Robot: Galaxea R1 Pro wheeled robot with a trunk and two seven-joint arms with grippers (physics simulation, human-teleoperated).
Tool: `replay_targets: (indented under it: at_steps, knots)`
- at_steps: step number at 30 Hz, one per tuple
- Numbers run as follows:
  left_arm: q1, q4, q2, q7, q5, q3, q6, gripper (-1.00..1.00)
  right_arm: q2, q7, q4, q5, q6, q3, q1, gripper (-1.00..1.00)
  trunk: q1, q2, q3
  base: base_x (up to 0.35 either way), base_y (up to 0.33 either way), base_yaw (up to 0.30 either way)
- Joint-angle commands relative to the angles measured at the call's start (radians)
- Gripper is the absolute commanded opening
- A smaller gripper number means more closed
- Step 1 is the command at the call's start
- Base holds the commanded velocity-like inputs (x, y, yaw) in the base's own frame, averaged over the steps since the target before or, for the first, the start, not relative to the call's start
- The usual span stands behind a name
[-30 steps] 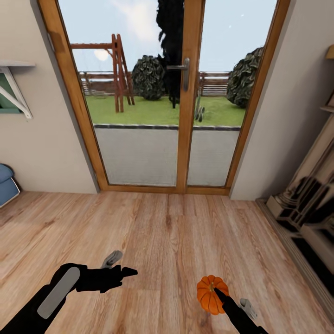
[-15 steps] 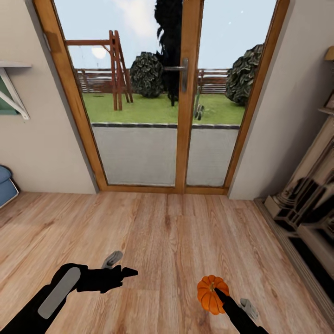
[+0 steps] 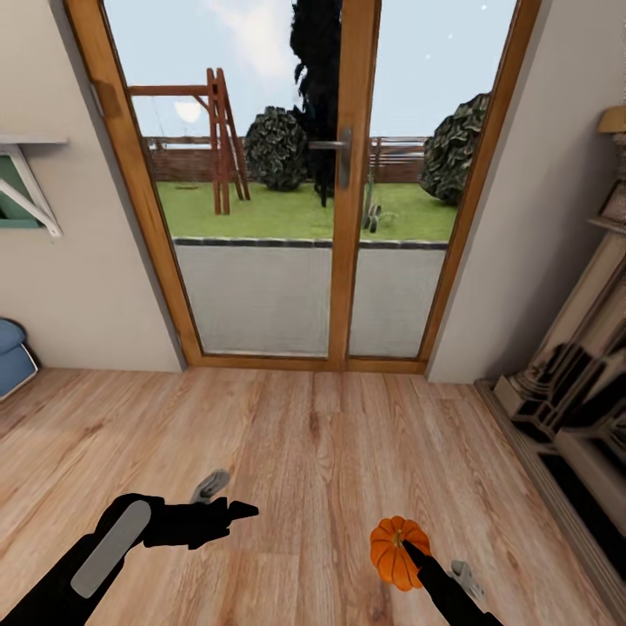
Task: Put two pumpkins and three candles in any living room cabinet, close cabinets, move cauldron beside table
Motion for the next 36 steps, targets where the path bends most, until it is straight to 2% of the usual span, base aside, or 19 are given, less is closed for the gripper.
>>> replay_targets:
  at_steps: [1,9,27,33,35,36]
  knots:
    - [-0.001,0.000,0.001,-0.009,-0.010,-0.001,0.001,1.00,0.000,0.000,0.001,-0.006,-0.005,0.009,0.000,-1.00,-0.004,0.007,0.004,0.000,0.000,0.000]
    - [-0.001,0.000,0.001,-0.009,-0.010,-0.001,0.001,1.00,0.000,-0.002,0.004,-0.006,-0.004,0.011,0.000,-1.00,-0.035,0.063,0.041,0.000,0.000,0.000]
    - [-0.001,0.000,0.001,-0.006,-0.011,-0.003,0.000,1.00,0.000,-0.009,0.006,-0.008,-0.012,0.011,0.000,-1.00,-0.104,0.189,0.098,0.000,0.000,0.000]
    - [-0.002,0.000,-0.011,-0.005,-0.013,-0.004,0.000,1.00,0.000,-0.009,0.006,-0.008,-0.018,0.009,0.000,-1.00,-0.127,0.231,0.117,0.000,0.000,0.000]
    - [-0.002,0.000,-0.014,-0.004,-0.023,-0.004,0.000,1.00,0.000,-0.010,0.006,-0.008,-0.018,0.010,0.000,-1.00,-0.134,0.245,0.123,0.000,0.000,0.000]
    - [-0.002,0.000,-0.016,0.000,-0.052,-0.004,0.000,1.00,0.000,-0.010,0.006,-0.008,-0.019,0.009,0.000,-1.00,-0.138,0.252,0.126,0.000,0.000,0.000]
